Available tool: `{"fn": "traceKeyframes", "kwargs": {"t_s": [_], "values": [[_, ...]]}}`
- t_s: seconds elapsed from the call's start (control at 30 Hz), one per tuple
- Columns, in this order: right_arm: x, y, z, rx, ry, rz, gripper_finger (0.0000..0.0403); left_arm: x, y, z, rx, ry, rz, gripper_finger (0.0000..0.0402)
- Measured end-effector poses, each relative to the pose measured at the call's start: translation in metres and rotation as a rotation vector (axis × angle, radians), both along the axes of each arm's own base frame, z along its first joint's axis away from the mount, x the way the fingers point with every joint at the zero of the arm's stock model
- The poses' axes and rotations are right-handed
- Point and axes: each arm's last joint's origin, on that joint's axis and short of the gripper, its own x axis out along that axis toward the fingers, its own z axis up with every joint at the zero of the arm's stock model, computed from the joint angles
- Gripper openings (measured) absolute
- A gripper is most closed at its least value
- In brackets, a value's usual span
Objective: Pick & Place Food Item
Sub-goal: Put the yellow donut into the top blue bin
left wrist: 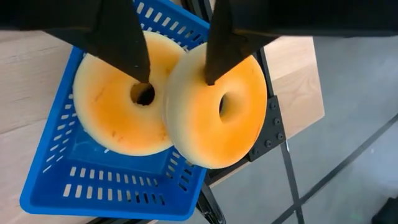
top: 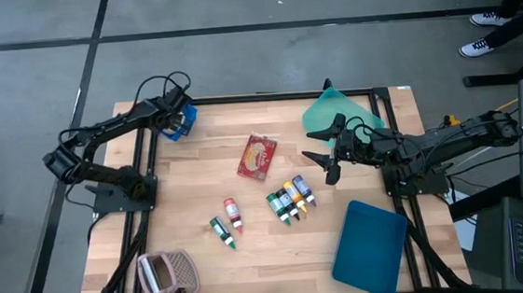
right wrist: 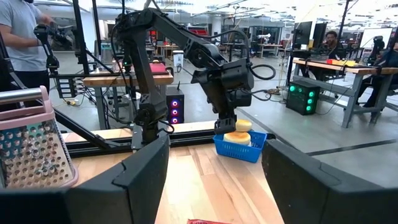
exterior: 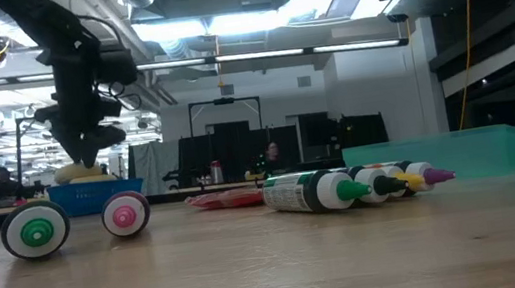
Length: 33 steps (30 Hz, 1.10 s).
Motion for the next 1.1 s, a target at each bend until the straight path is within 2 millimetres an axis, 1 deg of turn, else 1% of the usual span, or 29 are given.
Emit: {"fn": "traceKeyframes", "kwargs": {"t_s": [0.37, 0.43, 0.5, 0.63, 0.77, 0.93, 1.1], "values": [[0.0, 0.0, 0.0, 0.0, 0.0, 0.0, 0.0254, 0.0, 0.0, 0.0, 0.001, 0.001, 0.004, 0.0026], [0.0, 0.0, 0.0, 0.0, 0.001, 0.0, 0.0254, 0.0, 0.0, -0.001, 0.0, 0.003, 0.003, 0.0009], [0.0, 0.0, 0.0, 0.0, 0.001, 0.0, 0.0254, 0.0, 0.0, -0.001, 0.0, 0.004, 0.003, 0.0003], [0.0, 0.0, 0.0, 0.0, 0.001, 0.0, 0.0254, 0.0, 0.0, 0.0, 0.004, 0.009, -0.002, 0.0011], [0.0, 0.0, 0.0, 0.0, 0.001, 0.0, 0.0254, 0.005, -0.006, 0.003, 0.011, -0.001, -0.036, 0.0033], [0.0, 0.0, 0.0, 0.0, 0.001, 0.0, 0.0254, 0.011, -0.014, 0.007, 0.026, 0.0, -0.099, 0.0074], [0.0, 0.0, 0.0, 0.0, 0.001, 0.0, 0.0254, 0.012, -0.015, 0.009, 0.083, 0.064, -0.084, 0.0124]]}}
